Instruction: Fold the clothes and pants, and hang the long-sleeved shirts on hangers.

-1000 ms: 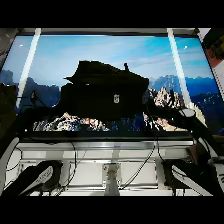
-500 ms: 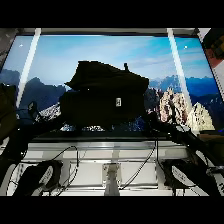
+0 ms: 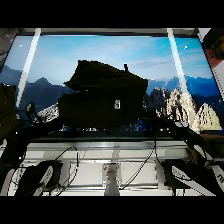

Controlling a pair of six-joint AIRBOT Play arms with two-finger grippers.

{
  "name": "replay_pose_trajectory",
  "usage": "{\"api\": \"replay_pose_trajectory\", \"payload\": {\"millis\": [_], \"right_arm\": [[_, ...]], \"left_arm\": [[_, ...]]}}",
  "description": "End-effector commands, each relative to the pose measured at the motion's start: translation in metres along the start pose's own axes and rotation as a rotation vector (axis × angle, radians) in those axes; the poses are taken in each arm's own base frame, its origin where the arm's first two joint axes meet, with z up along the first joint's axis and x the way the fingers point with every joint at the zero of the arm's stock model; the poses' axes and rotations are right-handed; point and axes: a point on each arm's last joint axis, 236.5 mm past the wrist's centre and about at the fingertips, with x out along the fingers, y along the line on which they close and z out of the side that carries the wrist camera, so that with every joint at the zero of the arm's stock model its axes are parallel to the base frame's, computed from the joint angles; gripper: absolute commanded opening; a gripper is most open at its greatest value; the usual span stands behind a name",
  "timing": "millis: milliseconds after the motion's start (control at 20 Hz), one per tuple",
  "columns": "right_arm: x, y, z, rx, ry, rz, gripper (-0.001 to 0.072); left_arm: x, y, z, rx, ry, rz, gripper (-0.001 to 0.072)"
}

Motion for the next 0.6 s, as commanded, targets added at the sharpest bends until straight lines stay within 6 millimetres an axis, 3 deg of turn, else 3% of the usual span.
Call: {"api": "replay_pose_trajectory", "payload": {"millis": [0,150,250,350,400,550], "right_arm": [[0.015,-0.005,-0.006,0.019,0.033,-0.037,0.0468],[0.025,0.002,-0.009,-0.009,0.044,-0.046,0.0466],[0.026,0.010,-0.003,-0.019,0.020,-0.035,0.0425],[0.025,0.014,0.001,-0.021,0.009,-0.027,0.0071],[0.025,0.016,0.001,-0.015,0.009,-0.022,0.0018],[0.019,0.032,0.001,-0.015,0.002,0.022,0.0013]], "left_arm": [[0.000,0.000,0.000,0.003,-0.003,0.001,0.0008],[0.000,-0.001,0.005,0.003,-0.021,-0.005,0.0009],[-0.001,-0.007,0.023,0.003,-0.098,-0.030,0.0010],[-0.007,-0.017,0.052,0.003,-0.223,-0.071,0.0010],[-0.010,-0.021,0.065,0.003,-0.280,-0.090,0.0010],[-0.022,-0.036,0.090,-0.046,-0.389,-0.164,0.0009]]}}
